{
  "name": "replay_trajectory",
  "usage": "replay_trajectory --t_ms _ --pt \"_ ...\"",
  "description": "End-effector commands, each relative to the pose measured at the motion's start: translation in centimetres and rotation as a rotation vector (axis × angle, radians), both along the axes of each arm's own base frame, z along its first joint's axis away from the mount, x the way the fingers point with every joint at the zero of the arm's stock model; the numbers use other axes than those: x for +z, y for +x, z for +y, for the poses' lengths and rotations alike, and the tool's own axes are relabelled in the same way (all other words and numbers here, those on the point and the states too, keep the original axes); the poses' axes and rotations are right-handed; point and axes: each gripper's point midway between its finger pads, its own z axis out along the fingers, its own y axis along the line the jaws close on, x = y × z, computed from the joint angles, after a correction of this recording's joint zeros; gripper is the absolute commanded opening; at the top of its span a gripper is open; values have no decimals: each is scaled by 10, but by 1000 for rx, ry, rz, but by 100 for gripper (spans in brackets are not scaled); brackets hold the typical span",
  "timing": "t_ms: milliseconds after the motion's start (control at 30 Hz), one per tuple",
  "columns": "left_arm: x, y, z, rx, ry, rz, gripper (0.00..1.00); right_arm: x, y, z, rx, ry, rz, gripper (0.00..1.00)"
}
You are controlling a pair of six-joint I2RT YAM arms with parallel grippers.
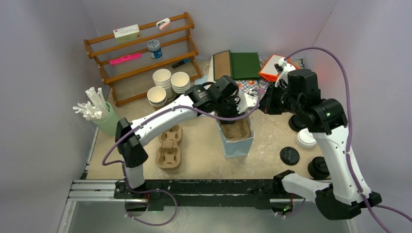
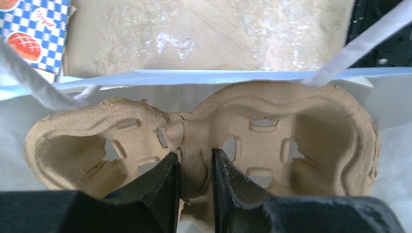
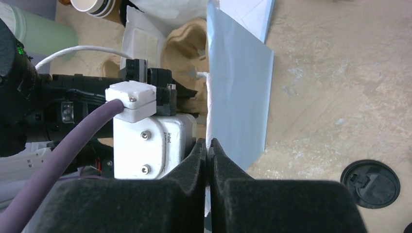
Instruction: Pack the takeout coffee
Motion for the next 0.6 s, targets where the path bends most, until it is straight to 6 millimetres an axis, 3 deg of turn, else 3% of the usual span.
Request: replay_trajectory --t_ms 0,233,433,567 --pt "-11 23 -6 39 25 -124 26 7 -3 1 -13 44 -29 0" --pt "-15 32 -3 76 -30 -206 27 -7 3 -26 -177 -39 9 0" --pt "-35 22 6 58 13 -164 27 13 9 -41 -248 -67 -61 0" --pt "-34 16 7 72 -49 -165 27 8 10 -43 -260 -91 -45 0"
